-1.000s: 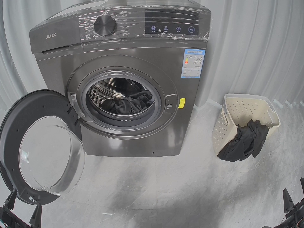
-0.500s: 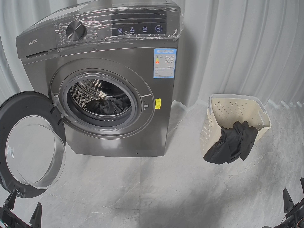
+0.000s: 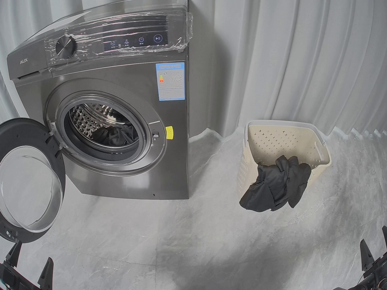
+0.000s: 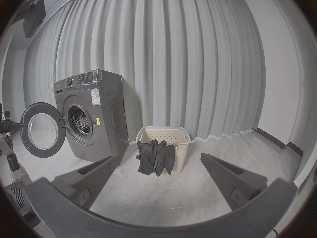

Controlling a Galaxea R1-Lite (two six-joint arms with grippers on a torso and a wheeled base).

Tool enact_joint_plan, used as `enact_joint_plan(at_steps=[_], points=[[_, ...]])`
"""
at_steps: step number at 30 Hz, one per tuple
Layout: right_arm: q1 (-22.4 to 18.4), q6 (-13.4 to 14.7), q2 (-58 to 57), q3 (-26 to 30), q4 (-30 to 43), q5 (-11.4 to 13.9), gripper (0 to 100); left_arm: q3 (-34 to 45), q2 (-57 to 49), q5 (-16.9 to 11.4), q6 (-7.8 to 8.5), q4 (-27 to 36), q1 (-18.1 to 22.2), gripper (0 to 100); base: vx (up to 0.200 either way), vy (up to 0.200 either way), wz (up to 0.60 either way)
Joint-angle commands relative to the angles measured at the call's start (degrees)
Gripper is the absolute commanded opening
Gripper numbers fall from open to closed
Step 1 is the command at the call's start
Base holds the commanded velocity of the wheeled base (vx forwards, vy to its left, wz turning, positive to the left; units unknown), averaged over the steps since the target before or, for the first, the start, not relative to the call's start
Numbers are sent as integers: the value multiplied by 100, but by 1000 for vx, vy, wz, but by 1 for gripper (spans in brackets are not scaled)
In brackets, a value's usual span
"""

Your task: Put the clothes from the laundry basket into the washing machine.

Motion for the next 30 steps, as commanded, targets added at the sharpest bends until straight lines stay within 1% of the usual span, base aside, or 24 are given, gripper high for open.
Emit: enact_joint_plan(at_steps=[1,18,30], points=[[4,0,-84,101,-2,5,100,92,-79,-1,2,2,1,100,0,-200,0],[-13,0,-84,101,-2,5,100,92,-79,-1,2,2,1,100,0,-200,0],[-13,-44,-84,101,-2,22,100,92,-79,-1,-24,2,-8,100,0,0,0]])
